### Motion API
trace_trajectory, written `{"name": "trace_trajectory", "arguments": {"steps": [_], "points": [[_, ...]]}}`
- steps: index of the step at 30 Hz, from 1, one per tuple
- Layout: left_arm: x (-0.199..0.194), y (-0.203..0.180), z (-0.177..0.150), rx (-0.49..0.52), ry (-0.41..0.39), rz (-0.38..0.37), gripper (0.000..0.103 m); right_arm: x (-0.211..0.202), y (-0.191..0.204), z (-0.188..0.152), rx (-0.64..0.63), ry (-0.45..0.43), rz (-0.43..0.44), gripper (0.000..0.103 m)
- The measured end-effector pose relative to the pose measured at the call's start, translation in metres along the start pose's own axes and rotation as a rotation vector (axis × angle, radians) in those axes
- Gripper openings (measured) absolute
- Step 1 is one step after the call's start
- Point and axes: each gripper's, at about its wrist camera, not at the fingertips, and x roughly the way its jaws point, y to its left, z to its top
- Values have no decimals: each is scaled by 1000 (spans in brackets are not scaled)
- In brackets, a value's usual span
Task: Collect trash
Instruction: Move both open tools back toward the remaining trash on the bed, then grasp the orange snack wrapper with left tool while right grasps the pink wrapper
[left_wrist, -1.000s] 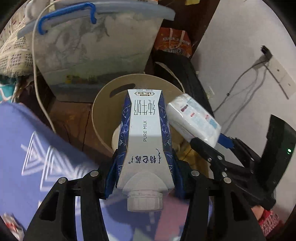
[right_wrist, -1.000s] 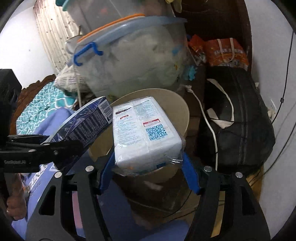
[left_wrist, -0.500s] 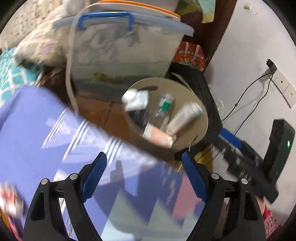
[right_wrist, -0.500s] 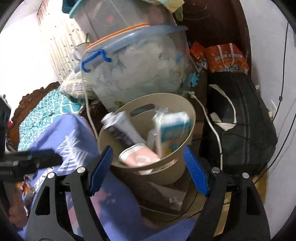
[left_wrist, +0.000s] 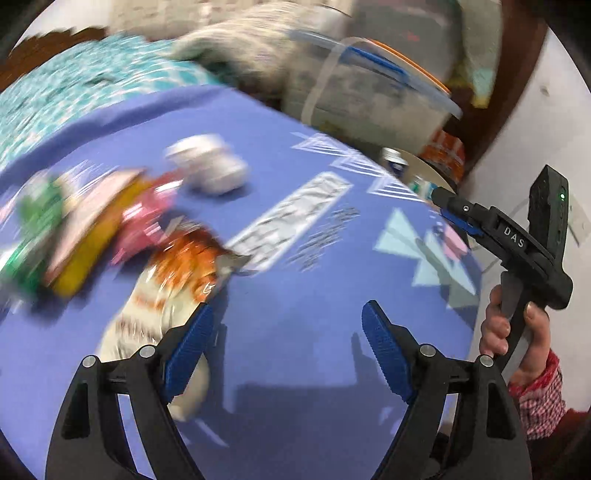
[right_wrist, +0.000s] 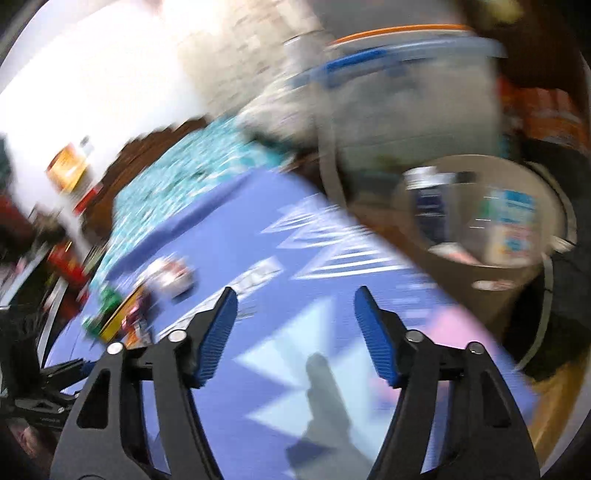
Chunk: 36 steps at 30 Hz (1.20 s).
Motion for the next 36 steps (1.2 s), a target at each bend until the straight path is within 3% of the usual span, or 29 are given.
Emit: {"name": "trace_trajectory", "arguments": {"steps": [6, 9, 12, 14, 17, 19, 20, 21, 23, 26, 29, 36], "points": [[-43, 70, -29, -154, -63, 71, 78, 69, 99, 6, -163, 138, 120, 63], [-64, 105, -41, -222, -100, 137, 78, 100, 129, 15, -196, 154, 118, 64], [-86, 143, -53, -315, -127, 167, 78, 126, 149, 23, -213, 163, 98, 69], [-97, 159, -57, -363, -141, 150, 78, 141, 154, 31, -222, 148, 70, 88], [-107, 165, -62, -378, -159, 141, 78, 170, 142, 51, -207, 190, 39, 89], [-109, 160, -63, -365, -159, 128, 78, 191, 135, 46, -145, 287, 98, 89], [-108, 154, -62, -354, -159, 121, 78, 199, 136, 42, -141, 332, 115, 87], [-108, 149, -62, -343, -159, 118, 78, 197, 143, 35, -198, 312, 91, 81], [-106, 142, -62, -324, -160, 113, 78, 190, 162, 18, -327, 333, 79, 49], [-103, 138, -62, -326, -158, 93, 78, 170, 183, -11, -423, 354, 138, 34], [-103, 135, -66, -332, -156, 82, 78, 143, 193, -36, -449, 370, 205, 30], [-113, 122, -82, -323, -156, 32, 78, 83, 170, -73, -278, 381, 367, 32]]}}
